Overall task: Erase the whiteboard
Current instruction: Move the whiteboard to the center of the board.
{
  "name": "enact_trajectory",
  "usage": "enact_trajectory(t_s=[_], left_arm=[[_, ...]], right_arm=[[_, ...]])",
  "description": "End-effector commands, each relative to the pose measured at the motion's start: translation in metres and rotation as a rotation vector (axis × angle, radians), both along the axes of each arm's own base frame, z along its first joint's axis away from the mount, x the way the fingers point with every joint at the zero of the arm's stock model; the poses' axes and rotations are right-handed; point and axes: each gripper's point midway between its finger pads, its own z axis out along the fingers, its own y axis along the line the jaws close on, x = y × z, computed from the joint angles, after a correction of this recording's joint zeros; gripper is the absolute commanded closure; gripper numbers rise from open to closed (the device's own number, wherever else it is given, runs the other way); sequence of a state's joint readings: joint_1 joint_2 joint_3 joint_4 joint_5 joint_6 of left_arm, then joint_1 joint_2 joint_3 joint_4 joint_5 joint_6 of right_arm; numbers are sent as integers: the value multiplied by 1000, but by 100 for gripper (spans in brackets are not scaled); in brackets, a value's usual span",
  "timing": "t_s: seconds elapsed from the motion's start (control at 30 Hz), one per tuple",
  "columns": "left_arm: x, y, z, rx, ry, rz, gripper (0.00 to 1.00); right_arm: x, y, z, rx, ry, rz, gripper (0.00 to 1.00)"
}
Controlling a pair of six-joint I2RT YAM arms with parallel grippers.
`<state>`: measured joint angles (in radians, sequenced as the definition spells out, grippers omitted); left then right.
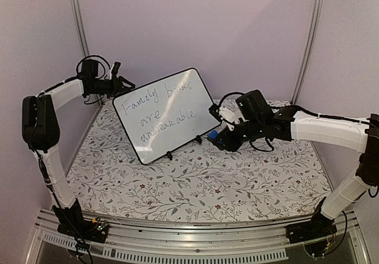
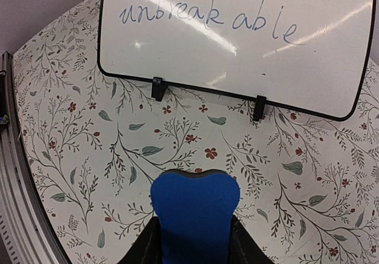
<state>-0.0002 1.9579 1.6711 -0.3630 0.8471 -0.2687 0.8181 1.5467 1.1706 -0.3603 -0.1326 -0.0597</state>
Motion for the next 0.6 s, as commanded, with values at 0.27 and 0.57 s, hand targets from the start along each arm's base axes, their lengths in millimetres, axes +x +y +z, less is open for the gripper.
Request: enact_trajectory(t_s=[0.27,0.57], left_arm=[[-15,-10,-2,-3,71,16,53],[-14,-2,-11,44,122,69,56]], right_arm=[[2,8,2,-1,-6,9,66],[0,11,3,7,-7,21,65]])
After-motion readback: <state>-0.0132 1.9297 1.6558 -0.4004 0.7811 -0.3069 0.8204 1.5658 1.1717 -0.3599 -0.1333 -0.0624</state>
